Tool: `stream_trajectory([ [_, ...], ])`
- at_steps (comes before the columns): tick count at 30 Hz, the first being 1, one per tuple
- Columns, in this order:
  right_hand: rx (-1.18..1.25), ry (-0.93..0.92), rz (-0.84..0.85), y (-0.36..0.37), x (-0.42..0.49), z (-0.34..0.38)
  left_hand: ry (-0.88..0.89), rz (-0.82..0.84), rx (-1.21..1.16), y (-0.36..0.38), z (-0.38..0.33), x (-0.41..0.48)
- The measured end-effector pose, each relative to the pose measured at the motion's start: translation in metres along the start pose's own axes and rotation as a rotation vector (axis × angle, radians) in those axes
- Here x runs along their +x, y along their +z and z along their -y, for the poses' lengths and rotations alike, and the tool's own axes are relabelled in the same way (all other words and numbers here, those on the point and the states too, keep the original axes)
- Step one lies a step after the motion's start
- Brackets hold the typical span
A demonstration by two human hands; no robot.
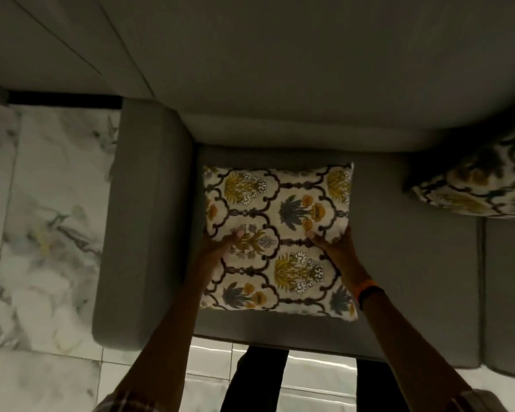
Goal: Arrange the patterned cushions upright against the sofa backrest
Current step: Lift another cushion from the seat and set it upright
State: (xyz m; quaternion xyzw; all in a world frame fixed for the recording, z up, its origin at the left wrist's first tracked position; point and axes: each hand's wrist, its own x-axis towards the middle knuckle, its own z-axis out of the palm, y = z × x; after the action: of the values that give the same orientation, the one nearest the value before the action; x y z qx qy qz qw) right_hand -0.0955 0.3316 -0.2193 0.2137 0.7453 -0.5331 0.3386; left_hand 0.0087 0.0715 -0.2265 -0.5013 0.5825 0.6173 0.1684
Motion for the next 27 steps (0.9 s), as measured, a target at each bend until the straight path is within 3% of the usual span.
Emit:
stream_trajectory([
  [3,0.148,-0.027,0.015,0.015,-0.021,0.01,0.215,-0.112,0.0,-0.021,-0.036,-0.016],
  [5,0.28,-0.031,0.122,0.021,-0.033,0.024,0.37,-0.205,0.102,-0.041,-0.07,-0.021],
  [7,0.469,0.007,0.25,0.028,-0.036,0.03,0.542,-0.261,0.291,-0.051,-0.11,-0.029],
  [10,0.68,0.201,0.27,0.045,-0.036,0.042,0.946,-0.293,0.643,-0.042,-0.175,-0.044],
  [12,0.651,0.273,0.317,0.056,-0.029,0.044,1.236,-0.3,0.84,-0.028,-0.205,-0.043],
  [14,0.415,0.227,0.351,0.066,-0.023,0.05,1.342,-0.301,0.944,-0.016,-0.215,-0.033],
  [15,0.263,0.167,0.288,0.069,-0.018,0.051,1.339,-0.33,0.988,-0.012,-0.214,-0.029],
  [17,0.159,0.085,-0.028,0.068,-0.009,0.053,1.275,-0.405,0.979,-0.011,-0.2,-0.021],
  [18,0.189,0.035,-0.187,0.064,-0.006,0.055,1.206,-0.419,0.891,-0.014,-0.188,-0.012],
  [20,0.176,-0.118,-0.326,0.043,-0.002,0.06,0.949,-0.399,0.565,-0.021,-0.165,0.006],
  [23,-0.035,-0.333,-0.226,0.006,0.023,0.084,0.575,-0.25,0.178,-0.026,-0.153,0.016],
  [27,-0.256,-0.351,0.04,-0.02,0.04,0.127,0.512,0.004,0.071,-0.017,-0.163,0.012],
])
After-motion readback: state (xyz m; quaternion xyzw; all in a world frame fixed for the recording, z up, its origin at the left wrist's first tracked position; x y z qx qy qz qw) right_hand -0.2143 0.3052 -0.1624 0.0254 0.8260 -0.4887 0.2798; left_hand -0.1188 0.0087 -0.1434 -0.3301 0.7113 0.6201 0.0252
